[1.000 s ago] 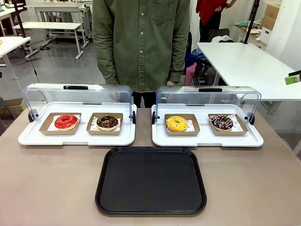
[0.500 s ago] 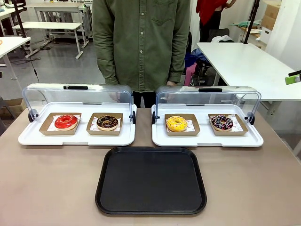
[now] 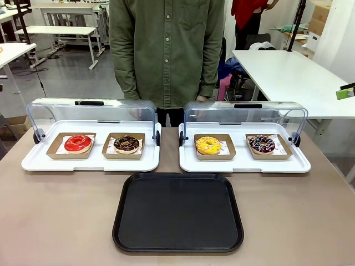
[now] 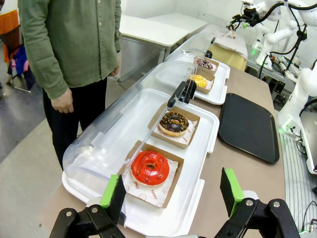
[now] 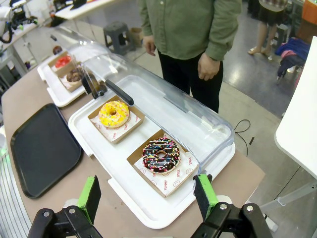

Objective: Move the second donut from the left to the tray.
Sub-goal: Pick up the Paper togo box containing the Donut indicated by the person and place it on the Handle tray.

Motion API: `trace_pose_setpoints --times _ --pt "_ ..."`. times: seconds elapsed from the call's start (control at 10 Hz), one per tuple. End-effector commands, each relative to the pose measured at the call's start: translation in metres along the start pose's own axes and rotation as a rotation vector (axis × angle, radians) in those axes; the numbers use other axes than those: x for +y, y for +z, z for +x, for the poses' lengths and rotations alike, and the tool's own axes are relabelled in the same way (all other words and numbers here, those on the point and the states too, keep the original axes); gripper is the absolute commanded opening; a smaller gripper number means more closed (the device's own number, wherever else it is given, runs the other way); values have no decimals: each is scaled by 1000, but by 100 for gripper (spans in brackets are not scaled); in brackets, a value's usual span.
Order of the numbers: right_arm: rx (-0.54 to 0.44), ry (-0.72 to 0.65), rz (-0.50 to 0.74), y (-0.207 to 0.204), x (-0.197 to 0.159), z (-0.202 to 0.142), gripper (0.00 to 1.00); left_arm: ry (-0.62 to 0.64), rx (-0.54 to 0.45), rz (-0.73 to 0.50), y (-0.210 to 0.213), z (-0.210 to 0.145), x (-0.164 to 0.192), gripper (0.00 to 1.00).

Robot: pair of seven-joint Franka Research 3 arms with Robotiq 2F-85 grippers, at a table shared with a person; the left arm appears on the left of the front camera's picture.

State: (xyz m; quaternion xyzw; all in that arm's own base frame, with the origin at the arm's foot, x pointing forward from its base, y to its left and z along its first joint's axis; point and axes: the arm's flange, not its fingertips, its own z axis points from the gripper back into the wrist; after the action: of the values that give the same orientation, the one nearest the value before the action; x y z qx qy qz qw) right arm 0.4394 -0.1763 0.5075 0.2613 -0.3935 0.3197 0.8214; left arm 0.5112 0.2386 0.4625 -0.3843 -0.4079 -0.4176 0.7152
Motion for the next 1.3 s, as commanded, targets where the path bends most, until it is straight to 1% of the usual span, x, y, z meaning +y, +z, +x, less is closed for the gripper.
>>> trace_pose_setpoints --times 0.0,1.2 --pt "-11 -7 -1 -1 5 2 100 -3 -3 -6 0 2 -1 100" --pt "-11 -7 -1 -1 5 2 100 -3 -3 -6 0 2 -1 100"
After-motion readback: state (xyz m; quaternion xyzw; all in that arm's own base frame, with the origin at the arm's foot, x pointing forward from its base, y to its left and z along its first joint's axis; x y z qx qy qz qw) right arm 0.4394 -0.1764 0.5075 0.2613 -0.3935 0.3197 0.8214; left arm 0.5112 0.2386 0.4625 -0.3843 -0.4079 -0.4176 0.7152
